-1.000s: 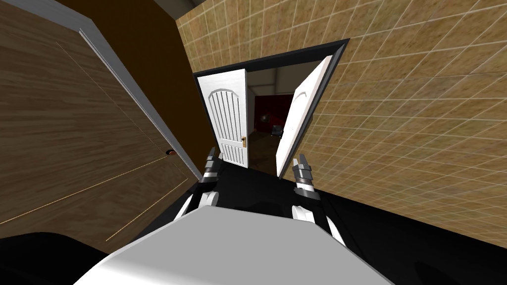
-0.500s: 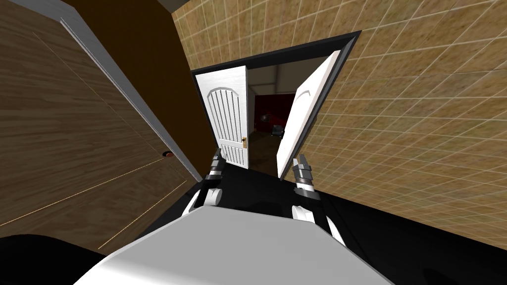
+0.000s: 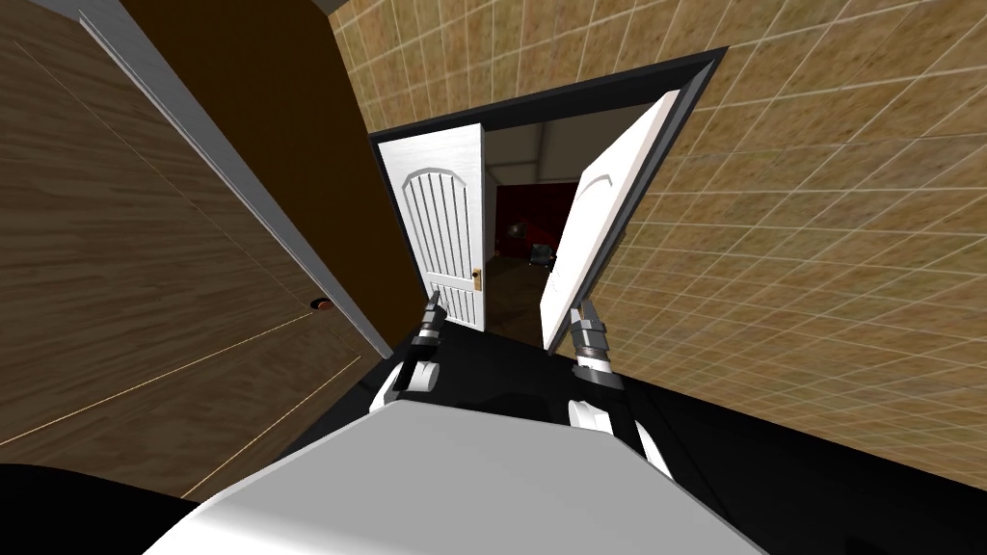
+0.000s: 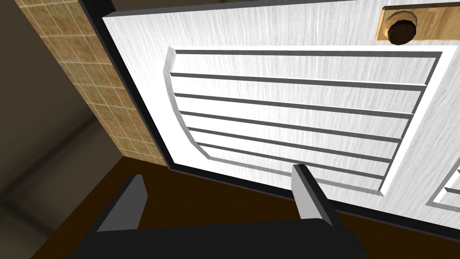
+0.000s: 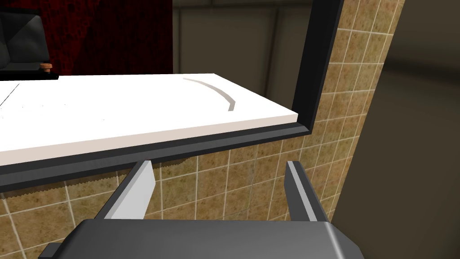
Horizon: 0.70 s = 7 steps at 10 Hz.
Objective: Push the door open
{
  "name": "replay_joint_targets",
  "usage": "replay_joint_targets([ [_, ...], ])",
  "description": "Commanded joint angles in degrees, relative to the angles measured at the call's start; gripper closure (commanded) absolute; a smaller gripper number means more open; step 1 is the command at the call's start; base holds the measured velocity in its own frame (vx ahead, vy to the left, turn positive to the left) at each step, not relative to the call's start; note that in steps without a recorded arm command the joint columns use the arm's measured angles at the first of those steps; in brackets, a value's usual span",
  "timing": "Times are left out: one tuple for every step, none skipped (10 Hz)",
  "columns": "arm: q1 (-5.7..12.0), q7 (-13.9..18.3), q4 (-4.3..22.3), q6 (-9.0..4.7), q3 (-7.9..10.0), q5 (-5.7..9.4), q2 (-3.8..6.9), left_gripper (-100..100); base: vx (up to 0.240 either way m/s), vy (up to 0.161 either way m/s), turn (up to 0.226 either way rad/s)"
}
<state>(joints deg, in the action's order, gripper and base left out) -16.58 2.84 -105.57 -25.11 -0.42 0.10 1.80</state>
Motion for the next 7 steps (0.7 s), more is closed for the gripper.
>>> replay_joint_targets([
  [2.55, 0.0, 2.9, 0.29, -0.21, 0.03, 0.18, -100, 0.078, 0.056, -0.005],
  [2.55, 0.0, 3.7, 0.29, -0.21, 0.03, 0.18, -100, 0.057, 0.041, -0.008],
  [4.18, 0.0, 5.5, 0.23, -0.33, 0.07, 0.37, -100, 0.053, 0.043, -0.002],
  [4.18, 0.0, 6.2, 0.23, -0.33, 0.07, 0.37, -100, 0.04, 0.033, -0.005],
  [5.89, 0.1, 8.5, 0.18, -0.45, 0.12, 0.53, -100, 0.047, 0.03, -0.002],
  [5.89, 0.1, 8.8, 0.18, -0.45, 0.12, 0.53, -100, 0.043, 0.026, -0.005],
  [7.63, 0.1, 11.0, 0.12, -0.58, 0.17, 0.68, -100, 0.053, 0.04, -0.001],
])
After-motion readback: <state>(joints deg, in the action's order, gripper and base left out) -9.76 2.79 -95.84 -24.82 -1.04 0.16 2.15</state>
